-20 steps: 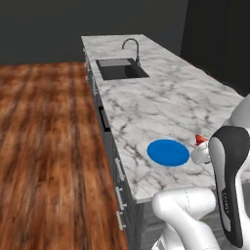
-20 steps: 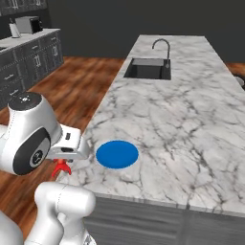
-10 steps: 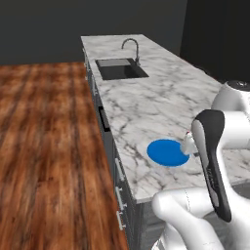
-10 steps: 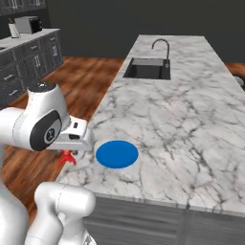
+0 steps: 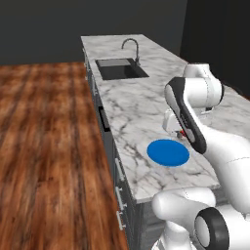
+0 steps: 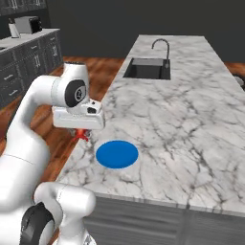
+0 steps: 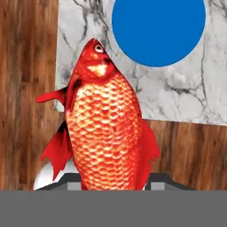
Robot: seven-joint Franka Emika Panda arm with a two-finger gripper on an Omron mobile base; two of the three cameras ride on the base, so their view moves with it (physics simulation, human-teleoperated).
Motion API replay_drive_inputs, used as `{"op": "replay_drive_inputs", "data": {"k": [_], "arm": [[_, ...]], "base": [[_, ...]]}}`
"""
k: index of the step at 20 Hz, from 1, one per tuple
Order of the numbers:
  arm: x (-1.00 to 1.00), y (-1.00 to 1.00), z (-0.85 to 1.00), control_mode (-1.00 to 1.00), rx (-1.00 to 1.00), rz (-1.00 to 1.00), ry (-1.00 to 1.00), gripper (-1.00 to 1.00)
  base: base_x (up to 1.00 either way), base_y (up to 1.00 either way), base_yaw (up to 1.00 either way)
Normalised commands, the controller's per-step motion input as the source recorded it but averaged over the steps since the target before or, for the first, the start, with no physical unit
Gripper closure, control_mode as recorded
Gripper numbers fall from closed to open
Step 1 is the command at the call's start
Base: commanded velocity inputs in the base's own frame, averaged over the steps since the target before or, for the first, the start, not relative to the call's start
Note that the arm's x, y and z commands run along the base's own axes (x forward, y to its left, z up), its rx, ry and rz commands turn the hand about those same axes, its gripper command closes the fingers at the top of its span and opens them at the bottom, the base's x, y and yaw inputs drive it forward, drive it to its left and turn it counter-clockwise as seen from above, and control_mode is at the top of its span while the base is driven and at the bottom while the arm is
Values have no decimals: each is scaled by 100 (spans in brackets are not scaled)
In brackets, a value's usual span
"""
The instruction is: Take the fish from the oven and place it on the plate on the counter.
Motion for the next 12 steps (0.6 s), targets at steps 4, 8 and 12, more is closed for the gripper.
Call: {"op": "replay_drive_inputs", "data": {"k": [4, 8, 12], "arm": [[96, 0, -41, -100, 1, 0, 1, 100], [99, -4, -60, -100, 5, 0, -5, 100], [95, 0, -77, -100, 1, 2, -24, 100]], "base": [[0, 0, 0], [0, 0, 0], [0, 0, 0]]}}
